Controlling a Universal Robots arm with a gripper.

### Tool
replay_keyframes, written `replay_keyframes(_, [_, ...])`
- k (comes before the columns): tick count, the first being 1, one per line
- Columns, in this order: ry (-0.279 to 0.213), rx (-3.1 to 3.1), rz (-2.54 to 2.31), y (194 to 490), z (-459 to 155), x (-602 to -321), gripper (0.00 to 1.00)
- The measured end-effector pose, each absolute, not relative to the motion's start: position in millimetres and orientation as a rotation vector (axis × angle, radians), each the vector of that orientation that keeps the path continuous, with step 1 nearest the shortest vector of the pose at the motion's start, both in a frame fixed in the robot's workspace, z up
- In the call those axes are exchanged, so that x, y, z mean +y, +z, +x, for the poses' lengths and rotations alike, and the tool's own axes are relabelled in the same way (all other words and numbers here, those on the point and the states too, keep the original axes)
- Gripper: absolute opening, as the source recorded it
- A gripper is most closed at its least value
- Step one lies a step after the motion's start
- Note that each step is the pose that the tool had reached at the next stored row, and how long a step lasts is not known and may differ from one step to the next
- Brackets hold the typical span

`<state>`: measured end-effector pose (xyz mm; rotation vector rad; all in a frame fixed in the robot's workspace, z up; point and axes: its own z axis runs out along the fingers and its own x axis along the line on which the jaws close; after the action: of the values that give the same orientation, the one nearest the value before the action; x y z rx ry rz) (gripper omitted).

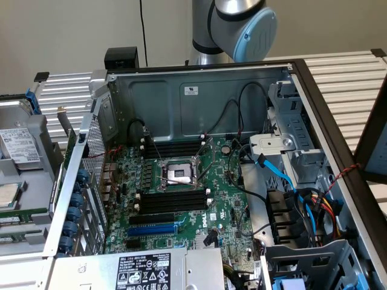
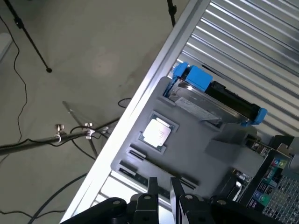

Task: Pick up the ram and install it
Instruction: 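Reach for the ram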

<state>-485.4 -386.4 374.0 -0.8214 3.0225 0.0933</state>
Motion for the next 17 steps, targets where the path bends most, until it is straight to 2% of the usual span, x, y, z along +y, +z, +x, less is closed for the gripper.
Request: replay_keyframes(17, [0.094,2.868,-1.281,372.5,-485.4,-386.4,0.25])
